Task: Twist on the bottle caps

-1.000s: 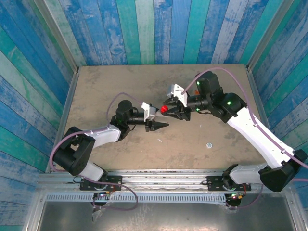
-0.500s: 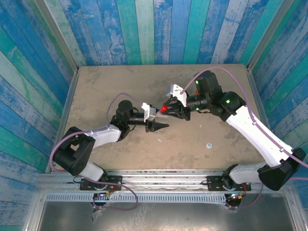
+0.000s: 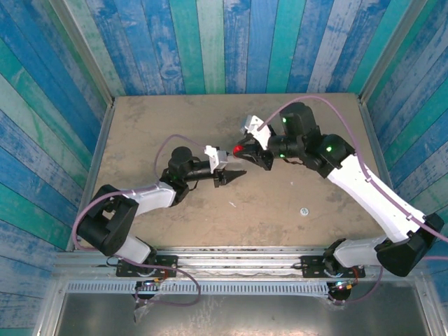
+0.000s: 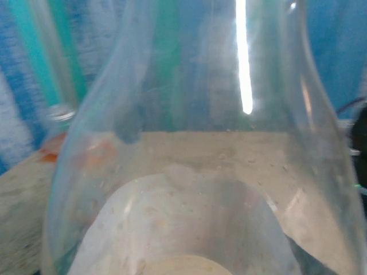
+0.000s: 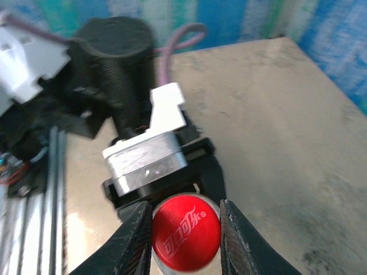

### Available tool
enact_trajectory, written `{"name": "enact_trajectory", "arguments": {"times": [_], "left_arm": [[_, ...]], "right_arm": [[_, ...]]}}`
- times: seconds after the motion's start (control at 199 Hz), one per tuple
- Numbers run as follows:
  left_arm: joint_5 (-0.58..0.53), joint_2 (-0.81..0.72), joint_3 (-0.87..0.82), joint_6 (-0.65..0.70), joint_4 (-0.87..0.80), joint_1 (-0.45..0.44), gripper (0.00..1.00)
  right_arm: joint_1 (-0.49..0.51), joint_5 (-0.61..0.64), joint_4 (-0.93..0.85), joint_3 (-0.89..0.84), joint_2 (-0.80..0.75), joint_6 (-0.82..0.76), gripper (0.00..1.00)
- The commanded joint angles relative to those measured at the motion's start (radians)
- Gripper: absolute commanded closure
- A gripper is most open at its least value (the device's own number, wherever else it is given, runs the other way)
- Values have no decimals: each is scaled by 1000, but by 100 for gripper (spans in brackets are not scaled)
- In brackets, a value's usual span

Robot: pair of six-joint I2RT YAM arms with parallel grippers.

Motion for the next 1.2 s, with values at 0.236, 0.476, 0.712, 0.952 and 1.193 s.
{"name": "enact_trajectory", "arguments": {"times": [0.236,0.476,0.712,0.952,1.193], "left_arm": [[-714,-60,28,57,9,-40,54],[-888,-42,27,173,-8,-101,55],[-814,-51,6,161,-32,-103,54],[-377,-86,-18,143,-108,-65,51],[31,-76,35,123,-181,-61,52]], "right_arm": [[206,666,206,-152,59,596,73],[326,1003,86,-97,171,879,80],[320,945,198,-89,125,686,64],[173,402,314,-150,-51,311,44],[59,28,49,-69,-98,21,43]]}}
